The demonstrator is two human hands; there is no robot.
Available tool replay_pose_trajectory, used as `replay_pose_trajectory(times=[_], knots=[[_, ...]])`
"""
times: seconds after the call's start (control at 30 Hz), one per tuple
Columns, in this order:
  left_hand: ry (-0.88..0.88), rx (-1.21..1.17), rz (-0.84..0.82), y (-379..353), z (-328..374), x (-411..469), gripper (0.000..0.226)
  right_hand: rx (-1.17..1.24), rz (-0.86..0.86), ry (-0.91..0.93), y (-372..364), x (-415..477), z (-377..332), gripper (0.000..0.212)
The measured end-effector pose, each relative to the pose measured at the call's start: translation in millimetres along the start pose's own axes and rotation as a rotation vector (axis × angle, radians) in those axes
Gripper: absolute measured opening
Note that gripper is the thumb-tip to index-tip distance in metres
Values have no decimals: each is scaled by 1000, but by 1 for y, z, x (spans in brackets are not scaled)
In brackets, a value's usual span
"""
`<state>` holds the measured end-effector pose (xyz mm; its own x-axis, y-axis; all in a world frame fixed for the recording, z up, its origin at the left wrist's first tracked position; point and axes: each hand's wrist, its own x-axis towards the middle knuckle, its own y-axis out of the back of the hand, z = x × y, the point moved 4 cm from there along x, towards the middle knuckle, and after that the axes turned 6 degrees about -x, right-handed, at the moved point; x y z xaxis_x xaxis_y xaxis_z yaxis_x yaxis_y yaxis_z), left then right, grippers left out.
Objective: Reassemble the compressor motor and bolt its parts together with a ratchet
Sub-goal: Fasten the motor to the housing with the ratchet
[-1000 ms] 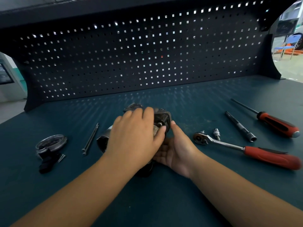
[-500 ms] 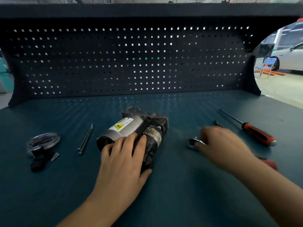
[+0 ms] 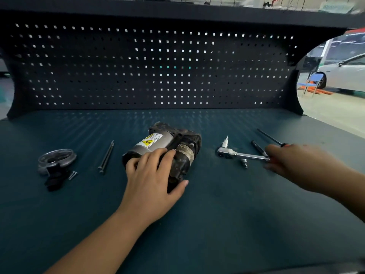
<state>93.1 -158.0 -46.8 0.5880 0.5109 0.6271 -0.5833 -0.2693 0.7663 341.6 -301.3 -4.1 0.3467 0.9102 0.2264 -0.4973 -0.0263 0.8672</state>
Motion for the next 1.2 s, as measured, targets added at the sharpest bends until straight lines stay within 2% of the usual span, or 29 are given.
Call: replay_pose_trajectory(times=[0.1,0.17,0.23,0.53,0.97,1.1,1.2], knots=[[41,-80,-23,-2,-2,0,64,232,40,37,26,-20,-2,28],[51,-117,-36,-4,-4,-1,63,389,-4,92,35,-29,-14,22],[53,-126,-51,-6,-5,-1,66,435,-61,130,38,-31,-28,21],[54,-200,-55,-3,-6,-4,69,434,-104,157,50,7,-40,29],[44,-270,-25,-2,-9,-4,69,211,-183,277,76,48,-37,31],[50,-350,57,5,-10,3,54,175,-186,275,82,48,-38,32],[118,-413,100,12,-14,18,27,136,-193,265,85,47,-37,32]])
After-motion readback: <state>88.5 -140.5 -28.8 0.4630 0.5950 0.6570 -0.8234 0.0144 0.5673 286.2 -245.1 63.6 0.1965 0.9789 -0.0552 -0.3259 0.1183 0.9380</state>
